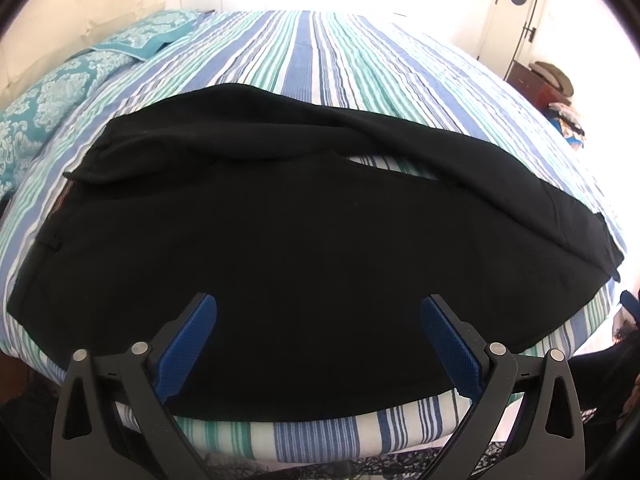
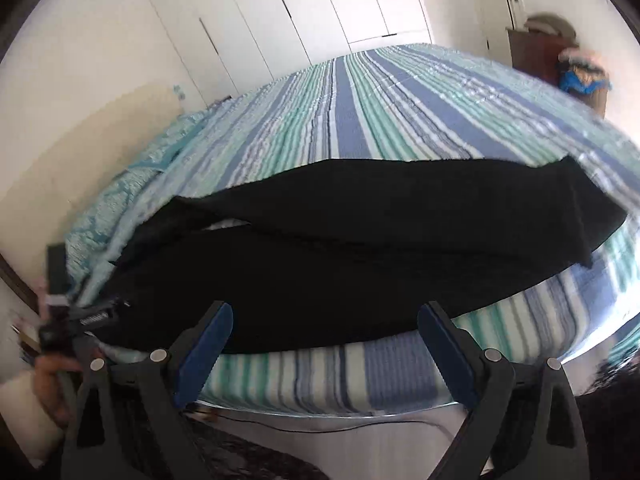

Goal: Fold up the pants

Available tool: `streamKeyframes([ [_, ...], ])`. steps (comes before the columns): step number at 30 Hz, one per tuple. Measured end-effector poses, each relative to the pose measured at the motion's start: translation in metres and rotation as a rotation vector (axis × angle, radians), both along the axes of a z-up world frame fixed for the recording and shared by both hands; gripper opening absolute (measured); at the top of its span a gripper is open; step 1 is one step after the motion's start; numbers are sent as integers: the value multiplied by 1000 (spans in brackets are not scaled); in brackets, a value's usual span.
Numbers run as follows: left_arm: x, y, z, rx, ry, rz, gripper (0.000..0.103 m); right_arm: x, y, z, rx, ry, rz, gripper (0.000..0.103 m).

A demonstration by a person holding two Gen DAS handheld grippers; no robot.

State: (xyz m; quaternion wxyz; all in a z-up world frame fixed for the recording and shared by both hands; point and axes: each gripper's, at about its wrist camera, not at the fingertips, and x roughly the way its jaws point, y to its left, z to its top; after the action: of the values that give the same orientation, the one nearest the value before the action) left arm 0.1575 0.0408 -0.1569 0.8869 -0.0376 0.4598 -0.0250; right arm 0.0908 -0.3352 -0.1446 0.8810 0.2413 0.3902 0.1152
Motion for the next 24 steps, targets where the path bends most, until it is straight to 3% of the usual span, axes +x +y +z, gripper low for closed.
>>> streamKeyframes([
  [4,1,3,-1,-10,3,9,102,14,-62,-28,331,41,-150,93],
  [12,7,9,-6,-17,20,27,102,36,-130,-69,594,121,-345,93],
  [15,9,11,-9,-20,31,35,102,41,-138,-69,603,115,-375,93],
  [20,13,11,-15,-21,55,47,102,45,-145,-60,521,103,-426,92],
  [24,16,8,-22,-21,80,42,102,48,-153,-64,471,114,-455,75],
])
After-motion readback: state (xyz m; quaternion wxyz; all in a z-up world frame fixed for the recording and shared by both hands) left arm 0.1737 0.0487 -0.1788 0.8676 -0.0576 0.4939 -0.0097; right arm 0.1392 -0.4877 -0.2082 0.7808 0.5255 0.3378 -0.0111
